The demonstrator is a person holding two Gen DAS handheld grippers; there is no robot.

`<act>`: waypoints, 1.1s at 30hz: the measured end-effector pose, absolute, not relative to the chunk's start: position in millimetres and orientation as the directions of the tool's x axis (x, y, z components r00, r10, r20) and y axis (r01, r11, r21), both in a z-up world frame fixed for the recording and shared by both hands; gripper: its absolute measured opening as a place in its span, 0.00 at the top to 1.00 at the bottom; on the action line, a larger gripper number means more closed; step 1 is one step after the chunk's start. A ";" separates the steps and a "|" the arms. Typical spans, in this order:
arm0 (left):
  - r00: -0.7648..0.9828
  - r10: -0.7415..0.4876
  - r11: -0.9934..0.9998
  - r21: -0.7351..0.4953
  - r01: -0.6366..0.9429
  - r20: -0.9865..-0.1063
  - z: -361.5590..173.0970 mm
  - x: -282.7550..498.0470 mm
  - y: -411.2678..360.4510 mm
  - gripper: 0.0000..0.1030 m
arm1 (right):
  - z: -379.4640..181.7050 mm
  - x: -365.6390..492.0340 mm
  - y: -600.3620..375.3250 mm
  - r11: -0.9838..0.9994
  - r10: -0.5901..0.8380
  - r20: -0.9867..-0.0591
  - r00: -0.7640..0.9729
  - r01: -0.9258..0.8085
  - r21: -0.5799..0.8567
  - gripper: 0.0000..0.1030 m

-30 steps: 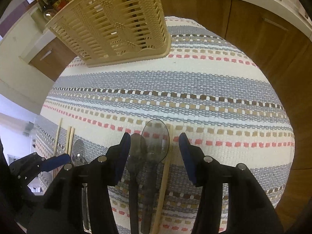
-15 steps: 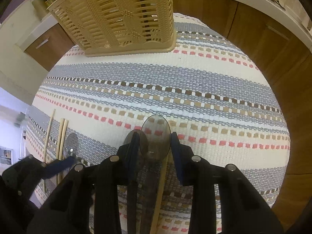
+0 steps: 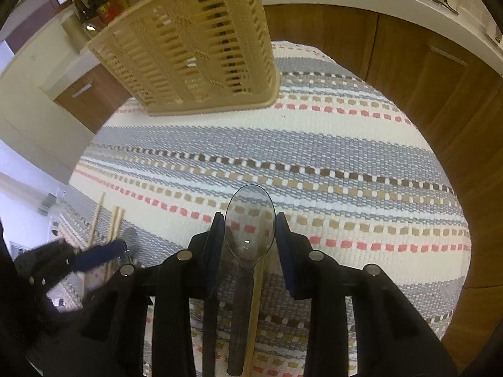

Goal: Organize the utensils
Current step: 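Grasp a silver spoon with the left tool while the right tool holds its spoon, then carry both held spoons up over the caddy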

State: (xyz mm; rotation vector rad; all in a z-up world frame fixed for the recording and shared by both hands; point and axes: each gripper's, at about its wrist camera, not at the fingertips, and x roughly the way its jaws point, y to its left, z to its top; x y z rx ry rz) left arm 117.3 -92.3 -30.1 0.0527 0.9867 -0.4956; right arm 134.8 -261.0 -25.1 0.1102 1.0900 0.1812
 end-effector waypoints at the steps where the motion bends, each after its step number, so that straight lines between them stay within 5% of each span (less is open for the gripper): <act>1: 0.457 -0.387 0.889 -0.192 0.416 -0.801 -25.9 119.0 -87.4 0.71 | -22.4 134.0 -261.3 0.978 0.208 -0.864 0.459 -0.098 0.183 0.71; 13: 0.591 -0.464 0.883 -0.288 0.371 -0.659 27.8 123.1 -31.1 0.71 | 20.1 100.4 -251.8 0.953 0.303 -0.724 0.620 -0.203 0.225 0.71; 26: 0.795 -0.418 0.908 -0.226 0.353 -0.439 109.1 107.4 -22.3 0.71 | 98.8 77.1 -250.7 0.948 0.310 -0.431 0.848 -0.240 0.210 0.71; 33: 0.885 -0.361 0.931 -0.170 0.324 -0.294 169.8 133.1 -20.2 0.71 | 145.6 101.0 -242.6 0.955 0.287 -0.364 0.886 -0.236 0.180 0.71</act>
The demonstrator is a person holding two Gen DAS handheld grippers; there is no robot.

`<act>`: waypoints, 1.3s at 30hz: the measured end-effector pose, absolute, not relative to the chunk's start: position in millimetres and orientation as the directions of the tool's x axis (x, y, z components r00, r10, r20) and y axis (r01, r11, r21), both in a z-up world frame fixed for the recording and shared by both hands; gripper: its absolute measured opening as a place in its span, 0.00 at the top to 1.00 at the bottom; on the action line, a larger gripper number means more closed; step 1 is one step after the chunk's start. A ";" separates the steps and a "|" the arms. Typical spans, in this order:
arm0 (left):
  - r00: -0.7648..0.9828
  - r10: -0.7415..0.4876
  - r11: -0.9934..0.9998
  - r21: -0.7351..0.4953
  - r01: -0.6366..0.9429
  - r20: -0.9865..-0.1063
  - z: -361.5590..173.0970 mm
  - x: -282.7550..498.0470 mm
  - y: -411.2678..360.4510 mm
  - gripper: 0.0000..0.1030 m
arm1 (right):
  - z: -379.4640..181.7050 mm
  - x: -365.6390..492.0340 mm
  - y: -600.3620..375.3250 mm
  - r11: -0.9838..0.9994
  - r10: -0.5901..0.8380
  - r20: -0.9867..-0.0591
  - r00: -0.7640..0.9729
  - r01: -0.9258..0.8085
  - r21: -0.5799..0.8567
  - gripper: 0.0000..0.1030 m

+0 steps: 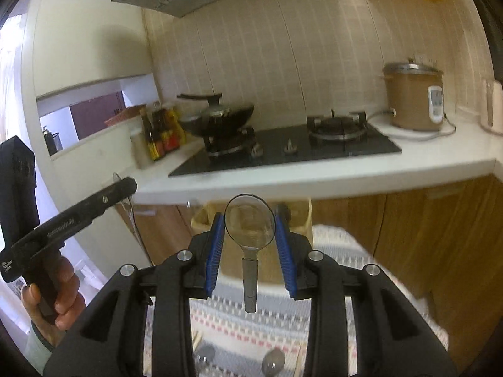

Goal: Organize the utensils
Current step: 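Carry both held spoons up over the caddy, then open the left tool, then the right tool, dropping spoons into the caddy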

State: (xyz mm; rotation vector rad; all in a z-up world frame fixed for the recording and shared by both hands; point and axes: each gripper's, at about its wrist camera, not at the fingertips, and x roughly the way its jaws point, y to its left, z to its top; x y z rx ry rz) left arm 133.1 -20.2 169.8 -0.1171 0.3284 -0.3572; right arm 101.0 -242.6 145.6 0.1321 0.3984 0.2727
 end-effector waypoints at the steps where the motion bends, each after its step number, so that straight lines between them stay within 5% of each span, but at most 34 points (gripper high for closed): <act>1: 0.889 -0.360 0.931 -0.169 0.324 -0.281 173.2 137.5 -21.2 0.71 | 151.2 103.9 -241.7 0.956 0.285 -0.358 0.889 -0.236 0.175 0.71; 13: 0.937 -0.318 0.941 -0.173 0.292 -0.144 196.6 203.3 -16.4 0.71 | 189.9 169.4 -238.6 0.985 0.166 -0.291 0.942 -0.147 0.087 0.71; 39: 0.890 -0.342 0.931 -0.234 0.279 -0.301 118.9 251.7 -8.7 0.64 | 113.6 212.9 -227.5 0.996 0.078 -0.466 0.881 -0.084 0.008 0.71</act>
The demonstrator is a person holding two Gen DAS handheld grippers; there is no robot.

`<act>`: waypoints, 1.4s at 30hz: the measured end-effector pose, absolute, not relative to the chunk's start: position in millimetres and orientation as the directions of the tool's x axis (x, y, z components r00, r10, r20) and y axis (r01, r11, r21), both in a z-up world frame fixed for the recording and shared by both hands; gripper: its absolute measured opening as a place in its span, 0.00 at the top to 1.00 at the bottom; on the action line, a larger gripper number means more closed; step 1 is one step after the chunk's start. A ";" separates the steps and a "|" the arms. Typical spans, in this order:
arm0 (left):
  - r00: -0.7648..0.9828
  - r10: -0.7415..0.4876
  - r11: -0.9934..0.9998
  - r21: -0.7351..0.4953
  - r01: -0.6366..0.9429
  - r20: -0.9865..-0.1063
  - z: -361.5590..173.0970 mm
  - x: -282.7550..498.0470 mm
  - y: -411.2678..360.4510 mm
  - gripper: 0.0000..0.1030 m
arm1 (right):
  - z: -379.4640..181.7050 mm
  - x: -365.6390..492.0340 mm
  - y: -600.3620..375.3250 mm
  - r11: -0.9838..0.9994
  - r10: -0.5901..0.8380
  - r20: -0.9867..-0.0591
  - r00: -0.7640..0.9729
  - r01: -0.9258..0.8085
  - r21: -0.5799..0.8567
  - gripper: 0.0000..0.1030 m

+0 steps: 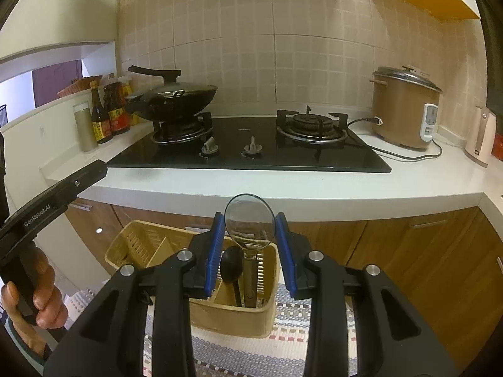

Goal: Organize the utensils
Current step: 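Open the left tool, then the right tool, dropping spoons into the caddy, then move both open tools down toward the chopsticks on the cloth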

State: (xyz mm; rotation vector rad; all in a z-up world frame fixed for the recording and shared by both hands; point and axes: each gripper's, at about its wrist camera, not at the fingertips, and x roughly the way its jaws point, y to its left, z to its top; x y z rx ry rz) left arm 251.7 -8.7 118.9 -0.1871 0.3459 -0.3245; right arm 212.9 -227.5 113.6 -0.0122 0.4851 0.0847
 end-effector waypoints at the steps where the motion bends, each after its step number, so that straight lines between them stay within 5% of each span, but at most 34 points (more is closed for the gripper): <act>1: 0.888 -0.344 0.930 -0.241 0.278 -0.305 119.1 251.0 -6.8 0.64 | 113.3 211.7 -228.1 0.996 0.079 -0.470 0.879 -0.083 0.011 0.71; 9: 0.881 -0.352 0.927 -0.250 0.280 -0.317 123.9 234.0 0.7 0.63 | 113.1 199.9 -236.9 0.994 0.111 -0.503 0.857 -0.094 0.059 0.70; 12: 0.878 -0.355 0.927 -0.243 0.286 -0.321 126.1 225.5 0.2 0.61 | 114.6 195.6 -241.8 0.991 0.129 -0.516 0.847 -0.096 0.091 0.52; 19: 0.863 -0.362 0.927 -0.232 0.294 -0.353 129.3 195.6 2.0 0.60 | 125.3 171.4 -241.8 0.989 0.147 -0.513 0.846 -0.108 0.104 0.51; 30: 0.691 -0.376 0.924 -0.196 0.328 -0.617 95.4 150.4 -8.1 0.60 | 99.8 132.4 -238.1 0.977 0.214 -0.677 0.705 -0.140 0.163 0.51; 42: 0.565 -0.369 0.925 -0.233 0.300 -0.738 37.5 116.4 14.3 0.60 | 18.0 107.3 -237.5 0.978 0.210 -0.838 0.504 -0.114 0.176 0.51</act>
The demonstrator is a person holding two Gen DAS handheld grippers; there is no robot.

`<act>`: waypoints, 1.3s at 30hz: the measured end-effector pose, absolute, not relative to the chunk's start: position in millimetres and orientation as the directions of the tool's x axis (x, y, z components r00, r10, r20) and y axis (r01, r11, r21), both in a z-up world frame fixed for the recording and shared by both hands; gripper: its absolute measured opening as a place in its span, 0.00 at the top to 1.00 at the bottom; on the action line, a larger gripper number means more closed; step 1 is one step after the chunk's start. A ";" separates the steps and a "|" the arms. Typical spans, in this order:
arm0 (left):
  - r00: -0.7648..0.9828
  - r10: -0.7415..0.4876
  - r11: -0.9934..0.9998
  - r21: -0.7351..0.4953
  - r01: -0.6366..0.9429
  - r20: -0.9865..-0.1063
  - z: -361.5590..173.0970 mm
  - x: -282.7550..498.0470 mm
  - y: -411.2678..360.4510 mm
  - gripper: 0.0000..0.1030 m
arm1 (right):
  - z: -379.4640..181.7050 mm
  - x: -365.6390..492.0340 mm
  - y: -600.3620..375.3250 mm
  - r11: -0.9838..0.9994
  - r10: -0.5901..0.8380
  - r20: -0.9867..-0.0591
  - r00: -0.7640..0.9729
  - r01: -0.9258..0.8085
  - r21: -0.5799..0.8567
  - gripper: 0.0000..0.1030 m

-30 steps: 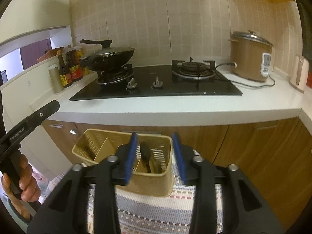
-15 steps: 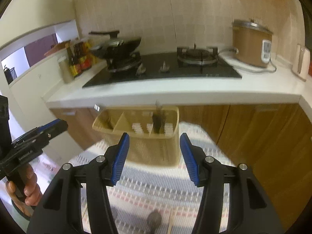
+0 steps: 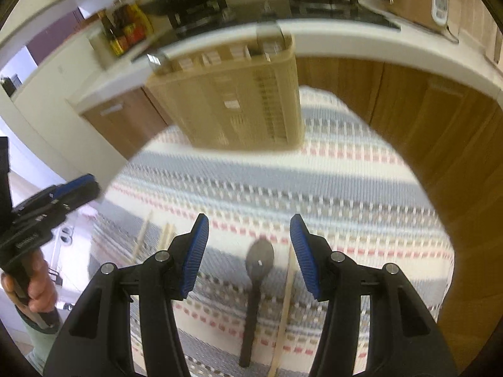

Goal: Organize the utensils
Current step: 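Move both open tools down toward the chopsticks on the cloth, then grasp one chopstick with each tool and lift them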

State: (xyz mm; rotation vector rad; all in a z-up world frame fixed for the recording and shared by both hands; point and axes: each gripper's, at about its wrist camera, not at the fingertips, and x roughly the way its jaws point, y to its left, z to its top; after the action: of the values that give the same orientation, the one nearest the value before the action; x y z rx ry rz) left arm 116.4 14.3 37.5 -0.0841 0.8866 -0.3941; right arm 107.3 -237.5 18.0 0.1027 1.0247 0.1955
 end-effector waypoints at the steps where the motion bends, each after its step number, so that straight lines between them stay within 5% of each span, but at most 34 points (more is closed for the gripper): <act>1: 0.559 -0.365 0.927 -0.236 0.291 -0.745 34.3 116.1 17.0 0.60 | 11.0 106.9 -238.5 0.978 0.206 -0.848 0.488 -0.107 0.177 0.51; 8: 0.438 -0.342 0.933 -0.244 0.265 -0.831 -16.4 125.4 31.4 0.62 | -24.2 109.3 -251.4 0.985 0.172 -0.901 0.398 -0.065 0.160 0.53; 11: 0.375 -0.333 0.935 -0.251 0.251 -0.865 -40.6 133.5 31.3 0.68 | -35.5 114.5 -254.5 0.986 0.169 -0.919 0.356 -0.054 0.161 0.65; 15: 0.331 -0.338 0.934 -0.271 0.231 -0.881 -59.6 138.3 35.3 0.75 | -46.8 117.7 -257.3 0.984 0.178 -0.931 0.319 -0.049 0.171 0.65; 39: 0.298 -0.229 0.940 -0.131 0.314 -0.927 -65.6 136.6 -2.4 0.75 | -68.8 114.3 -214.2 0.983 -0.021 -0.960 0.279 -0.169 -0.071 0.82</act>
State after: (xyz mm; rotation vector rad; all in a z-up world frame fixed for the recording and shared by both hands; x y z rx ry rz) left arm 136.6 -2.4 -65.6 0.0808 1.2163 -0.3611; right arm 114.3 -214.2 -68.8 -0.1707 1.2865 0.0998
